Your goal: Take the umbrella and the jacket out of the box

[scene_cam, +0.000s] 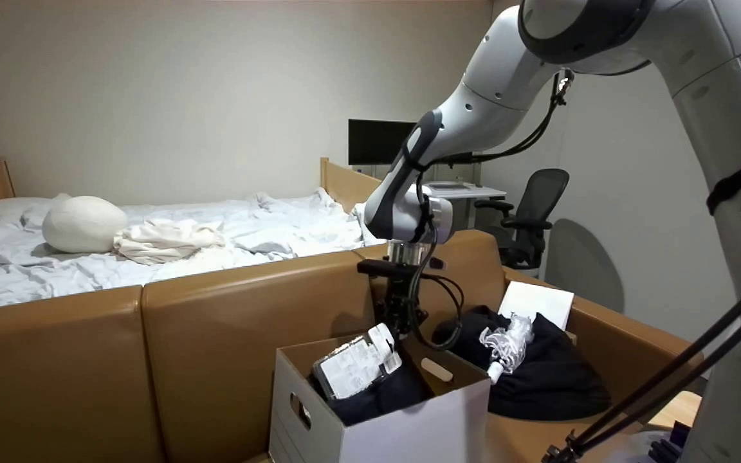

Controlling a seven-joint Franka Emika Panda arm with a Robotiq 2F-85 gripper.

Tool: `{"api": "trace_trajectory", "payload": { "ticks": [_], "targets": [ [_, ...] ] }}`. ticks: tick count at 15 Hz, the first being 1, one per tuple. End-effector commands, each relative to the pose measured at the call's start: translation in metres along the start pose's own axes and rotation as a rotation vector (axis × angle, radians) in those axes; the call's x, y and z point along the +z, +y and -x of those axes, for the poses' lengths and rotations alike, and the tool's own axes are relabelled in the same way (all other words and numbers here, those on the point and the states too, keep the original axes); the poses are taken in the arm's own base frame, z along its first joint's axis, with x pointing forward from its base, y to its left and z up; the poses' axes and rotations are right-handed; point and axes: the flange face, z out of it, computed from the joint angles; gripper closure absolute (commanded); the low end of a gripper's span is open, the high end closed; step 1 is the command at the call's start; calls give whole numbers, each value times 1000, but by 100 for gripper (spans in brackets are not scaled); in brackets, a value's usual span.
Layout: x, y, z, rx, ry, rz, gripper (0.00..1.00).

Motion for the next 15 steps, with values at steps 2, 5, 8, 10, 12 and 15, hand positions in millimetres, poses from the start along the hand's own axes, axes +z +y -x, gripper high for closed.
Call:
{"api": "trace_trajectory", "payload": {
  "ticks": [2,5,8,10,12,15],
  "targets": [
    [-43,28,6,18,-17,-73,98],
    [-64,39,17,6,-23,-83,98],
    [-83,55,31,-12,-34,-83,98],
    [-96,66,40,-24,-62,-57,98],
    [-110,77,49,-22,-78,-47,98],
    [-133,80,57,-26,-85,-46,98]
  ]
}}
